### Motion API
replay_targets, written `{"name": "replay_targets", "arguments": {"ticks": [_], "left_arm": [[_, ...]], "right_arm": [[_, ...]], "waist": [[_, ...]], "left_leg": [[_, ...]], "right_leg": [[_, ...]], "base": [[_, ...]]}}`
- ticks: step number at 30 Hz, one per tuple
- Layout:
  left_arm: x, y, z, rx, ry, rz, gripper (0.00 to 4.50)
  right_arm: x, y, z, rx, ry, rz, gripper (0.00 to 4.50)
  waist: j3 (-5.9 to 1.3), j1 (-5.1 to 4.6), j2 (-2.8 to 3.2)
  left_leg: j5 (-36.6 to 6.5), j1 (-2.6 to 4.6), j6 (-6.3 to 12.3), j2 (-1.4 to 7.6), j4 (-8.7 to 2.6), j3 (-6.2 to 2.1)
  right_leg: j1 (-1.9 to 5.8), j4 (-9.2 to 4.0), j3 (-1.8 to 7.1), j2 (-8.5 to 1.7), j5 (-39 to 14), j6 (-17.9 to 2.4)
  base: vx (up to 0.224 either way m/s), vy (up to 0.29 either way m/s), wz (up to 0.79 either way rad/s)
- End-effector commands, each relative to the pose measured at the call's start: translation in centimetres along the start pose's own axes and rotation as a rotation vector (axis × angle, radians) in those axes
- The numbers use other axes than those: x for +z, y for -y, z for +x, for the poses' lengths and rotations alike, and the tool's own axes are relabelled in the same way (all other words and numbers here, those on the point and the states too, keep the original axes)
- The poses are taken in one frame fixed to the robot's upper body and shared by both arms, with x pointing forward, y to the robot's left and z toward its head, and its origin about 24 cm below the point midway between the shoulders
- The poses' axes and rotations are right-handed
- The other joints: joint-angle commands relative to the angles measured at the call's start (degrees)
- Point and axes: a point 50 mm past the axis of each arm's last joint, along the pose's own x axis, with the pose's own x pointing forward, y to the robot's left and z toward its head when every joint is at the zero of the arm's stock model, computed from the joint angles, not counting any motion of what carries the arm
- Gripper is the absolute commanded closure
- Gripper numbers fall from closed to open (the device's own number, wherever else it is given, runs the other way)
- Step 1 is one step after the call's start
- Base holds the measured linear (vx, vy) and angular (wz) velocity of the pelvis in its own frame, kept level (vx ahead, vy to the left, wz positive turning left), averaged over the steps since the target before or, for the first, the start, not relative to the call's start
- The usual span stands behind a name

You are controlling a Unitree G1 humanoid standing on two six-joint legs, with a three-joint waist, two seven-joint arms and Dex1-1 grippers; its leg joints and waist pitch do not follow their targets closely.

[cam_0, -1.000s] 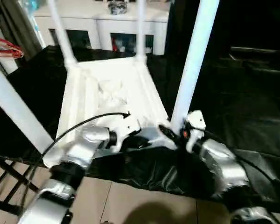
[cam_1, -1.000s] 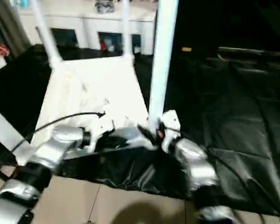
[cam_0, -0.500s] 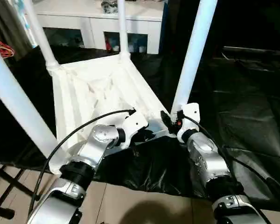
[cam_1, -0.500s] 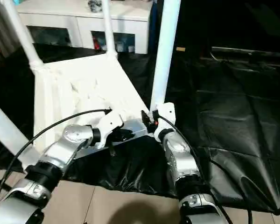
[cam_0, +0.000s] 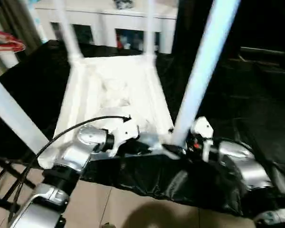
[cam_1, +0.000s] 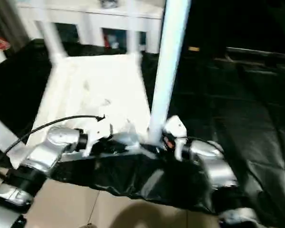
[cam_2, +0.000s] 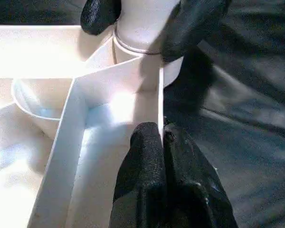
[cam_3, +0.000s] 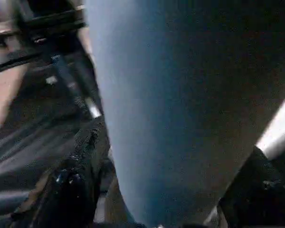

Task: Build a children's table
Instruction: Rotate leg to tighten

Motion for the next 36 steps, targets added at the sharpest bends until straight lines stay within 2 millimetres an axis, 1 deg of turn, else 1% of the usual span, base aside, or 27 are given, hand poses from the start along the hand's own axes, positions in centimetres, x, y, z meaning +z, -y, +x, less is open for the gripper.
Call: {"name": "replay_targets", "arguments": {"ticks": [1,2,4,5,7,8,11,14,18,20,21,22,23,24,25,26,27,28,29,31,32,33,34,35,36], "left_arm": [[1.3,-0.2,-0.2,-0.031,0.033,0.06,4.5],[1.3,-0.2,-0.3,-0.036,0.029,0.062,4.5],[1.1,-0.2,-0.5,-0.057,0.017,0.064,4.5],[1.1,-0.2,-0.5,-0.057,0.017,0.064,4.5],[1.0,-0.2,-1.0,-0.088,0.008,0.061,4.5],[1.0,-0.2,-1.0,-0.09,0.007,0.061,4.5],[0.9,-0.4,-1.4,-0.103,-0.002,0.063,4.5],[0.6,-0.5,-1.9,-0.116,-0.02,0.066,4.5],[0.5,-0.7,-2.1,-0.1,-0.018,0.055,4.5],[0.6,-0.8,-2.0,-0.088,-0.007,0.046,4.5],[0.7,-0.9,-1.7,-0.06,0.007,0.035,4.5],[0.8,-1.0,-1.4,-0.036,0.017,0.031,4.5],[1.0,-1.1,-1.1,-0.002,0.024,0.024,4.5],[1.0,-1.2,-0.8,0.014,0.029,0.018,4.5],[1.1,-1.2,-0.4,0.03,0.034,0.015,4.5],[1.2,-1.2,-0.2,0.036,0.035,0.014,4.5],[1.2,-1.2,-0.1,0.04,0.036,0.013,4.5],[1.4,-1.2,0.7,0.072,0.046,0.006,4.5],[1.4,-1.2,0.7,0.072,0.046,0.006,4.5],[1.8,-1.1,1.9,0.117,0.07,-0.007,4.5],[2.0,-1.1,2.4,0.136,0.076,-0.007,4.5],[2.2,-0.9,2.9,0.149,0.08,-0.008,4.5],[2.2,-0.9,2.9,0.149,0.08,-0.008,4.5],[2.3,-0.8,3.3,0.157,0.083,-0.009,4.5],[2.4,-0.8,3.8,0.181,0.084,-0.007,4.5]], "right_arm": [[-0.9,-1.3,0.6,0.148,-0.047,0.021,1.34],[-0.9,-1.3,0.5,0.156,-0.052,0.018,1.34],[-0.9,-1.2,0.2,0.186,-0.076,0.013,1.58],[-0.9,-1.2,0.2,0.186,-0.076,0.013,1.58],[-0.6,-1.2,-0.2,0.248,-0.097,0.013,1.78],[-0.6,-1.2,-0.2,0.251,-0.098,0.013,1.89],[-0.6,-1.3,-0.4,0.286,-0.114,0.011,2.15],[-0.7,-1.6,-0.4,0.317,-0.126,0.009,2.18],[-0.7,-1.8,-0.1,0.319,-0.109,0.017,2.23],[-0.7,-1.9,0.1,0.307,-0.092,0.028,2.29],[-0.8,-2.1,0.4,0.283,-0.065,0.044,2.32],[-0.9,-2.1,0.8,0.245,-0.037,0.064,2.34],[-0.9,-2.1,1.2,0.198,-0.01,0.076,2.35],[-1.0,-2.1,1.5,0.152,0.011,0.086,2.39],[-1.2,-2.1,1.9,0.1,0.032,0.106,2.39],[-1.3,-2.1,2.1,0.074,0.041,0.117,2.41],[-1.3,-2.0,2.2,0.06,0.042,0.121,2.42],[-1.9,-1.9,2.9,-0.045,0.048,0.148,2.42],[-1.9,-1.9,2.9,-0.045,0.048,0.148,2.42],[-2.6,-1.9,3.9,-0.168,0.051,0.189,2.43],[-2.8,-2.0,4.3,-0.208,0.055,0.208,2.44],[-3.0,-2.1,4.9,-0.262,0.051,0.236,2.44],[-3.0,-2.1,4.9,-0.262,0.051,0.236,2.46],[-3.3,-2.0,5.4,-0.313,0.041,0.255,2.46],[-3.3,-2.1,6.1,-0.35,0.042,0.275,2.47]], "waist": [[-3.17,0.09,0.06],[-3.15,0.11,-0.04],[-3.19,0.29,-0.08],[-3.17,0.3,-0.14],[-3.21,0.38,-0.12],[-3.2,0.41,-0.05],[-3.27,0.67,-0.11],[-3.29,0.91,-0.21],[-3.24,1.06,0.11],[-3.24,1.06,0.06],[-3.23,1.05,0.21],[-3.25,1.24,0.48],[-3.21,1.13,0.48],[-3.13,1.16,0.36],[-3.03,1.01,0.58],[-2.87,0.94,0.53],[-2.8,0.74,0.36],[-2.75,0.57,0.81],[-2.69,0.28,0.67],[-2.6,-0.41,0.48],[-2.58,-0.52,0.66],[-2.52,-0.83,0.54],[-2.45,-1.07,0.52],[-2.46,-1.2,0.43],[-2.46,-1.44,0.43]], "left_leg": [[-7.8,-0.55,5.97,0.98,-3.23,0.85],[-7.9,-0.57,5.88,0.98,-3.23,0.87],[-7.5,-0.64,5.46,0.92,-3.21,0.81],[-7.4,-0.66,5.38,0.91,-3.23,0.78],[-7.4,-0.61,5.23,0.91,-3.2,0.81],[-7.4,-0.64,5.27,0.9,-3.15,0.82],[-6.8,-0.62,5.3,0.89,-3.06,0.86],[-6.3,-0.62,5.35,0.89,-3.02,0.84],[-7.4,-0.65,4.46,0.88,-3.11,0.76],[-8.0,-0.59,4.08,0.93,-3.17,0.75],[-8.3,-0.61,3.88,0.93,-3.18,0.77],[-8.5,-0.55,3.64,0.92,-3.2,0.67],[-8.6,-0.61,3.54,0.93,-3.26,0.69],[-9.1,-0.64,3.08,0.87,-3.29,0.66],[-10.2,-0.6,2.47,0.8,-3.49,0.64],[-11.1,-0.57,2.1,0.75,-3.59,0.65],[-12.5,-0.58,1.53,0.67,-3.86,0.54],[-13.3,-0.48,1.07,0.68,-3.98,0.46],[-13.7,-0.43,0.86,0.7,-4.04,0.48],[-14.1,-0.58,0.3,0.49,-4.24,0.3],[-14.3,-0.54,0.19,0.48,-4.27,0.27],[-14.9,-0.49,0.22,0.39,-4.33,0.25],[-15.4,-0.43,0.38,0.26,-4.37,0.22],[-15.6,-0.41,0.55,0.29,-4.42,0.2],[-15.5,-0.38,0.68,0.31,-4.41,0.27]], "right_leg": [[3.42,-2.8,2.06,-2.48,-3.7,-15.0],[3.44,-2.79,2.07,-2.48,-3.7,-15.0],[3.53,-2.7,2.03,-2.49,-3.5,-15.0],[3.57,-2.73,2.02,-2.53,-3.7,-14.9],[3.6,-2.73,2.02,-2.51,-4.2,-14.8],[3.54,-2.68,2.04,-2.49,-4.1,-14.9],[3.54,-2.63,2.05,-2.49,-3.6,-14.9],[3.52,-2.55,2.05,-2.49,-3.3,-14.9],[3.53,-2.64,2.06,-2.54,-4.7,-14.4],[3.54,-2.75,2.06,-2.6,-5.6,-14.1],[3.5,-2.79,2.1,-2.55,-5.6,-14.2],[3.52,-2.75,2.07,-2.57,-5.7,-14.1],[3.54,-2.81,2.1,-2.54,-5.6,-14.0],[3.49,-2.88,2.1,-2.62,-6.2,-13.8],[3.46,-3.15,2.09,-2.59,-8.5,-13.2],[3.38,-3.42,2.1,-2.65,-10.3,-12.7],[3.56,-3.69,2.11,-2.73,-13.7,-11.6],[3.46,-3.96,2.19,-2.75,-15.6,-10.7],[3.31,-4.11,2.23,-2.77,-16.2,-10.4],[3.42,-4.4,2.14,-2.83,-19.5,-9.0],[3.29,-4.47,2.13,-2.85,-20.2,-8.7],[3.22,-4.75,2.08,-2.8,-22.0,-8.1],[3.13,-4.98,2.05,-2.73,-23.6,-7.4],[3.12,-5.05,2.04,-2.72,-24.1,-7.2],[2.87,-5.12,2.16,-2.66,-24.0,-7.1]], "base": [[0.0,0.0,0.0],[0.0,0.0,0.0],[0.0,0.0,0.0],[0.0,0.0,0.0],[0.0,0.0,0.0],[0.0,0.0,0.0],[0.0,0.0,0.0],[0.0,0.0,0.0],[0.0,0.0,0.0],[0.0,0.0,0.0],[0.0,0.0,0.0],[0.0,0.0,0.0],[0.0,0.0,0.0],[0.0,0.0,0.0],[0.0,0.0,0.0],[0.0,0.0,0.0],[0.0,0.0,0.0],[0.0,0.0,0.0],[0.0,0.0,0.0],[0.0,0.0,0.0],[0.0,0.0,0.0],[0.0,0.0,0.0],[0.0,0.0,0.0],[0.0,0.0,0.0],[0.0,0.0,0.0]]}}
